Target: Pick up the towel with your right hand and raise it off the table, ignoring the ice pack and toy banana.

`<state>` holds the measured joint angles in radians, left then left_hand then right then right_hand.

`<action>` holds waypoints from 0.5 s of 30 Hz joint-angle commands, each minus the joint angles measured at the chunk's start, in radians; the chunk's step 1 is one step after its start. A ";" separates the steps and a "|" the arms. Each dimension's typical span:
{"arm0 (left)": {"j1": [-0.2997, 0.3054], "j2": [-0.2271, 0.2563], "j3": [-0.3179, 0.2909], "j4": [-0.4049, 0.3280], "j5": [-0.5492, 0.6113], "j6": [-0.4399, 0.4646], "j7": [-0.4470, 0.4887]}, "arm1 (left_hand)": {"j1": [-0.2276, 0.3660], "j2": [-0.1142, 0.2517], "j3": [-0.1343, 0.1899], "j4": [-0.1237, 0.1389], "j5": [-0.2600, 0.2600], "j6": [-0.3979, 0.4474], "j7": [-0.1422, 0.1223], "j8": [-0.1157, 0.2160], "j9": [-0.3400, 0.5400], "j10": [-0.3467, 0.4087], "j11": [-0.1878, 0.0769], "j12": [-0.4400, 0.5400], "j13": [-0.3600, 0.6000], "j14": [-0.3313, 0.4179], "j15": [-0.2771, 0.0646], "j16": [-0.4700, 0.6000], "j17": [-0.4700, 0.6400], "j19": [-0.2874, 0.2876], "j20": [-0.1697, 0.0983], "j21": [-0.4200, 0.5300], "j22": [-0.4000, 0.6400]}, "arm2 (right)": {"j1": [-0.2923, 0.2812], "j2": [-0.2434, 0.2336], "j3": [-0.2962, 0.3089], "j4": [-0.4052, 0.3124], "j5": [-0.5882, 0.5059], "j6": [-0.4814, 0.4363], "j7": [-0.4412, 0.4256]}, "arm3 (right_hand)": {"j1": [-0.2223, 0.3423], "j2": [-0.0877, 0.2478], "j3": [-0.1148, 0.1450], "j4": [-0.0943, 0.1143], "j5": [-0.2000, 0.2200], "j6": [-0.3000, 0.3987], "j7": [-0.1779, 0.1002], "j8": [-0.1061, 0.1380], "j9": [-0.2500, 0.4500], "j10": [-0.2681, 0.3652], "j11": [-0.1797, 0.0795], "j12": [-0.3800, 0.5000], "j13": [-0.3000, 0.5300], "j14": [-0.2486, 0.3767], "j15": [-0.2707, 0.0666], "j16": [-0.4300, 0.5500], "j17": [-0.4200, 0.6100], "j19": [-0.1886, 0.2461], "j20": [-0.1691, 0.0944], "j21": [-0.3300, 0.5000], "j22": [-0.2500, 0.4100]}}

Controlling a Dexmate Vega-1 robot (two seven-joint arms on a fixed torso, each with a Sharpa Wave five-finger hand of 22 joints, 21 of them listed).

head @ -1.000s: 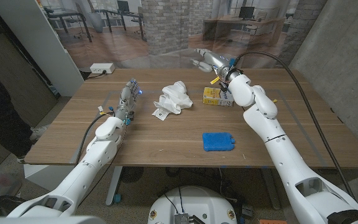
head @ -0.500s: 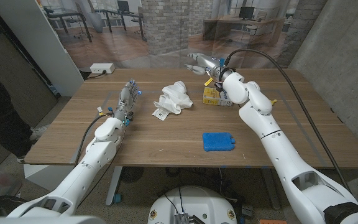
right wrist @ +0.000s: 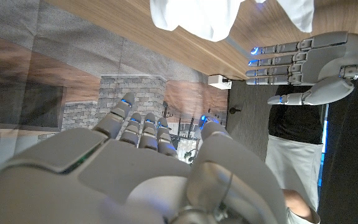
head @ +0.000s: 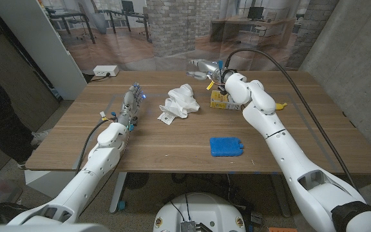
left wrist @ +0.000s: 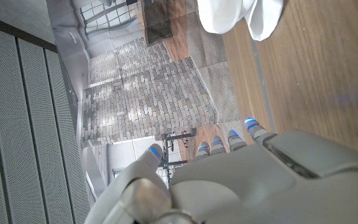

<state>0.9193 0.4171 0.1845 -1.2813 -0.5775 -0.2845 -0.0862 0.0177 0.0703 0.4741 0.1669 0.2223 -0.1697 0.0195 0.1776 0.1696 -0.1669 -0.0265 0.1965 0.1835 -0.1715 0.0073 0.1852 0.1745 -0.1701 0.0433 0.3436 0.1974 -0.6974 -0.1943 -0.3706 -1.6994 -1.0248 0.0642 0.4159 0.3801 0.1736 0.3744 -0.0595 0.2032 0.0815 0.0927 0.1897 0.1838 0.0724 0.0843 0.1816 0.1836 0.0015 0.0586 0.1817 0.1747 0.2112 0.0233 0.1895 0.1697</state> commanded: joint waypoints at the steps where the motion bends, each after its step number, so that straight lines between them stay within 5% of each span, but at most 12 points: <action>1: 0.002 -0.001 -0.003 0.005 -0.004 -0.002 0.000 | 0.002 0.066 -0.004 0.001 0.006 -0.096 0.004 0.004 0.004 -0.089 0.002 0.005 0.006 -0.143 0.006 0.002 0.003 -0.034 0.004 0.000 0.004 | 0.037 0.011 -0.029 0.040 -0.031 0.000 0.042 | -0.004 -0.003 0.003 0.005 -0.003 -0.009 -0.002 -0.005 0.005 -0.004 0.001 0.001 0.004 -0.012 0.003 0.003 0.004 -0.007 -0.003 0.002 0.004; 15: 0.009 -0.002 -0.008 0.011 -0.007 0.000 -0.004 | 0.002 0.066 -0.005 0.001 0.007 -0.096 0.004 0.004 0.004 -0.089 0.002 0.005 0.006 -0.144 0.007 0.002 0.003 -0.035 0.004 -0.002 0.004 | 0.078 0.031 -0.062 0.100 -0.051 -0.001 0.080 | 0.001 0.002 0.008 0.004 -0.007 -0.023 -0.006 -0.008 0.005 -0.009 -0.003 0.002 0.005 -0.014 0.000 0.004 0.004 -0.009 -0.003 0.002 0.004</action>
<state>0.9222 0.4165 0.1806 -1.2745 -0.5821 -0.2852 -0.0880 0.0177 0.0703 0.4741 0.1669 0.2223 -0.1697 0.0195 0.1776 0.1696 -0.1669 -0.0265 0.1965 0.1835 -0.1715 0.0073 0.1852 0.1744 -0.1701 0.0433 0.3436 0.1974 -0.6500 -0.1774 -0.4079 -1.6437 -1.0598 0.0635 0.4666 0.3800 0.1737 0.3771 -0.0566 0.1996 0.0688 0.0878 0.1848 0.1837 0.0673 0.0787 0.1817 0.1836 -0.0092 0.0588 0.1817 0.1746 0.2059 0.0178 0.1895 0.1698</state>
